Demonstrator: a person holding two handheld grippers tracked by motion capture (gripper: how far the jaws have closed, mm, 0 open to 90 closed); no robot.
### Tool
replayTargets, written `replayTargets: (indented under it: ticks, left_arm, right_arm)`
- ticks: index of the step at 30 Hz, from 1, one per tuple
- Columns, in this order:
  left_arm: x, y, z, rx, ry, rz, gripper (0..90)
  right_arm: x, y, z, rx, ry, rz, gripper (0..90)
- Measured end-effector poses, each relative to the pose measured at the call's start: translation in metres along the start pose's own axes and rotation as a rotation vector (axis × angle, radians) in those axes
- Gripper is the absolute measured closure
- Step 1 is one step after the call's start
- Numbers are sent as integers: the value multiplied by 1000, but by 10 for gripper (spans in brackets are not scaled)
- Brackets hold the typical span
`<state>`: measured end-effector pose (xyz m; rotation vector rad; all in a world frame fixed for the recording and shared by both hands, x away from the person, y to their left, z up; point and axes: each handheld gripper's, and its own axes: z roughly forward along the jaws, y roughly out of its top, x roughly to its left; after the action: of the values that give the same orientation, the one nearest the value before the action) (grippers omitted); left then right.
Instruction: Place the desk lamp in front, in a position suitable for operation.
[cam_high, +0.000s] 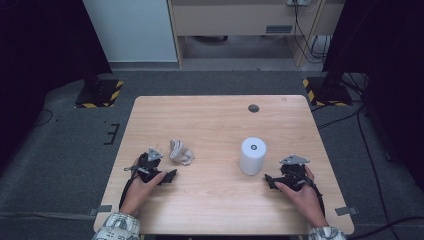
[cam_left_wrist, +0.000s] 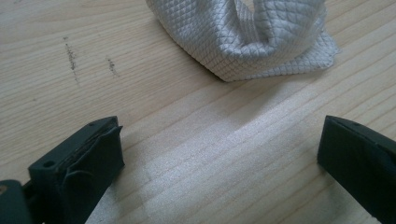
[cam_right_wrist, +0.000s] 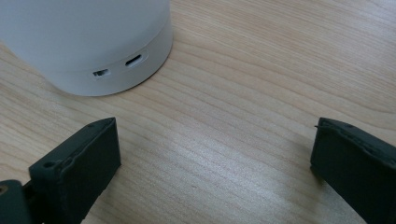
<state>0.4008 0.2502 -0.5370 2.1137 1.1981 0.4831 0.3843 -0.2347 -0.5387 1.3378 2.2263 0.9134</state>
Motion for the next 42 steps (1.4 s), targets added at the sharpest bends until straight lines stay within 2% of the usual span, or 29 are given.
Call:
replayTargets:
  ticks: [3,5,9,12,15,16,17,19,21,28,34,40,42]
  left_arm:
    - [-1,0,0,-1,1,-1,0]
    - [-1,0,0,-3,-7,9,0]
    - [-1,0,0,0,-9,10,0]
    - [-2,0,0,2,-6,7,0]
    - [-3,1,-1,10,-4,4,0]
    - [-3,1,-1,10,-4,4,0]
    - [-3,1,-1,14,-4,4,0]
    - [-3,0,-1,11,-4,3,0]
    - [-3,-1,-1,3,-2,3,0]
    - [-3,0,-1,3,-1,1,0]
    - [-3,-1,-1,-3,-5,2,0]
    - [-3,-1,-1,-3,-5,4,0]
    - [-3,-1,-1,-2,-8,6,0]
  right_arm:
    - [1,1,-2,11,-1,1,73]
    - [2,2,-5,14,21,-13,116]
    - [7,4,-11,3,54,-21,102]
    - [11,6,-14,7,99,-11,79]
    - [17,11,-18,11,137,-35,50]
    - [17,11,-18,11,137,-35,50]
    - [23,15,-23,-8,161,-46,46]
    - [24,16,-24,-15,166,-49,45]
    - [30,22,-31,-39,186,-71,46]
    - [38,37,-36,-76,194,-86,42]
    - [41,52,-31,-67,207,-127,41]
    - [44,70,-25,-94,161,-138,40]
    - [45,75,-23,-106,171,-136,33]
